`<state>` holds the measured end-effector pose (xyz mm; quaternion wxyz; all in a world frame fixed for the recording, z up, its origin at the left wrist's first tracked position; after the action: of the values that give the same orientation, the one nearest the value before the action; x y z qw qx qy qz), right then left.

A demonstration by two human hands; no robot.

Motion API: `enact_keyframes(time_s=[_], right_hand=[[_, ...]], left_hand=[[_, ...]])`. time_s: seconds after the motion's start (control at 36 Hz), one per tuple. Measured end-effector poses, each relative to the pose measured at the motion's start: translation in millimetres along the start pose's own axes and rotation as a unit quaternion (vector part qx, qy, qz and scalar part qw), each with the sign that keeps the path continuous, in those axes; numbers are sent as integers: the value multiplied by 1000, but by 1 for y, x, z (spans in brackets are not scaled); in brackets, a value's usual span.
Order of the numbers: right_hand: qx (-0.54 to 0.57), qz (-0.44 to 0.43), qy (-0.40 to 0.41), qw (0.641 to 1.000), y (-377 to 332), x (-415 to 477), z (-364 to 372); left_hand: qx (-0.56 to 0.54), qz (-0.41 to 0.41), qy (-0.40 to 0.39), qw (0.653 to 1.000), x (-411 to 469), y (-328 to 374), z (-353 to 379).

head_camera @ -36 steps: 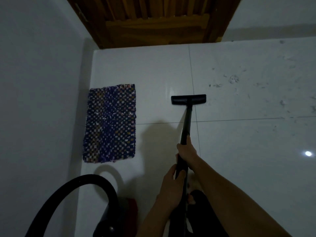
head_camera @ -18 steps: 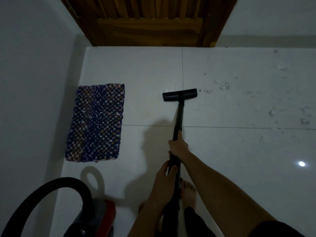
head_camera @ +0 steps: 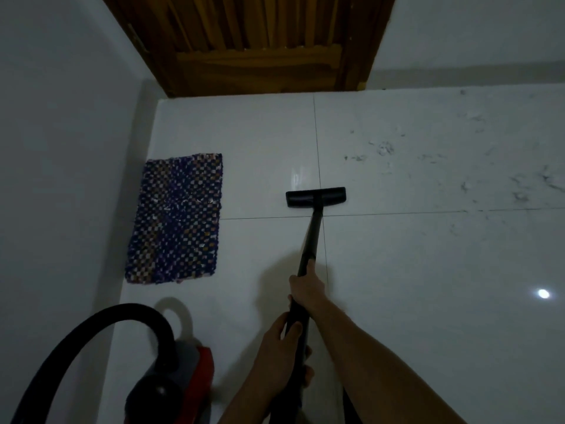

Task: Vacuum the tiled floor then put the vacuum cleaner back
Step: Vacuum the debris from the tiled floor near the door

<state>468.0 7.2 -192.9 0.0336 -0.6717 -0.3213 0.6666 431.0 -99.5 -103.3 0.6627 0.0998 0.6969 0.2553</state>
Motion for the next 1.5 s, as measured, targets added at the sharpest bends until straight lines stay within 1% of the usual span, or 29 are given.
enact_keyframes(time_s=[0.25,0.47,0.56,0.69,1.0,1.25,1.36,1.5], right_hand=[[28,3,-3,1000,52,-42,4],[36,18,9,999,75,-38,-24],[35,18,10,999,74,-31,-35],[33,14,2,999,59,-15,-55],[53,6,9,999,11,28,-98],[43,4,16,999,-32,61,-128],[44,9,11,999,-54,76,-142],[39,23,-4,999,-75,95,-148]], left_hand=[[37,-9,20,999,-38,-50,-1],[84,-23,0,996,-33,-61,24],[101,-15,1,995,-27,-55,36],[81,-11,-15,997,-14,-36,55],[92,11,-12,996,26,15,89],[87,-1,-12,996,66,56,107],[79,10,-20,997,82,76,115],[76,31,-12,997,100,97,119]])
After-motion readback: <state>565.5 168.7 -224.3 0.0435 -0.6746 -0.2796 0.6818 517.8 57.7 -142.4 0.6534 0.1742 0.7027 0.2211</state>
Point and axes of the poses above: each hand's wrist, its own x-axis towards the middle knuckle, its own z-axis out of the palm, y = z × x, the point moved 3 cm from there along x, towards the middle knuckle, and after that the axes turned 10 degrees about x, right-handed, at the moved point
